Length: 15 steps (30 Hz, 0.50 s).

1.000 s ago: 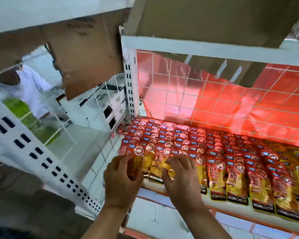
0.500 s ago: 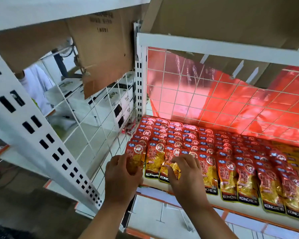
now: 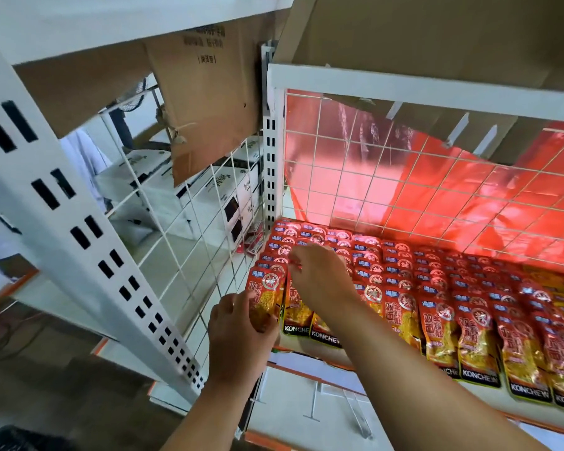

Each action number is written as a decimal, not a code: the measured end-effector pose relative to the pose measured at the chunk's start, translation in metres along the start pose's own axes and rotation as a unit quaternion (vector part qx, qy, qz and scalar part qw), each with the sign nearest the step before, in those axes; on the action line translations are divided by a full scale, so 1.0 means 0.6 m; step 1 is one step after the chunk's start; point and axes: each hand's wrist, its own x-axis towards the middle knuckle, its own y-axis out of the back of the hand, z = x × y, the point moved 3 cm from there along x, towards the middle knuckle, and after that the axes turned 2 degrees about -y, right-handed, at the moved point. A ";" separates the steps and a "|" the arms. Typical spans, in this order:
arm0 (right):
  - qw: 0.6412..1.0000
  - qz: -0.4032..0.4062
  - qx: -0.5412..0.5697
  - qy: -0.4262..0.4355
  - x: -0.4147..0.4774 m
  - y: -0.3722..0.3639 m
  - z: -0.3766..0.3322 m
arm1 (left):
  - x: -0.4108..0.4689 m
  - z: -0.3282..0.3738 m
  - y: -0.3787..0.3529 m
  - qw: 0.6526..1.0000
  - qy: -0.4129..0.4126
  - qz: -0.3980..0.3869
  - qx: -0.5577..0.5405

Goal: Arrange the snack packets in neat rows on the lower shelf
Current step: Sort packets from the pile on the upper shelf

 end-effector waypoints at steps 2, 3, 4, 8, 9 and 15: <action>0.999 -0.036 -0.032 0.005 0.036 -0.016 -0.023 | 0.001 -0.001 0.000 1.000 -0.011 0.002 0.007; 0.997 -0.054 -0.054 0.004 0.049 -0.025 -0.029 | 0.001 -0.002 -0.001 1.000 -0.014 0.002 0.009; 0.995 -0.070 -0.075 0.000 0.059 -0.032 -0.033 | 0.001 -0.001 -0.001 1.000 -0.016 0.002 0.010; 0.988 -0.097 -0.117 0.000 0.076 -0.058 -0.037 | 0.002 -0.003 -0.002 1.000 -0.017 0.002 0.018; 0.987 -0.099 -0.126 0.003 0.077 -0.060 -0.037 | 0.002 -0.003 -0.003 1.000 -0.019 0.001 0.019; 0.991 -0.081 -0.097 -0.030 0.076 -0.054 -0.035 | 0.002 -0.005 -0.004 0.999 -0.030 0.005 0.027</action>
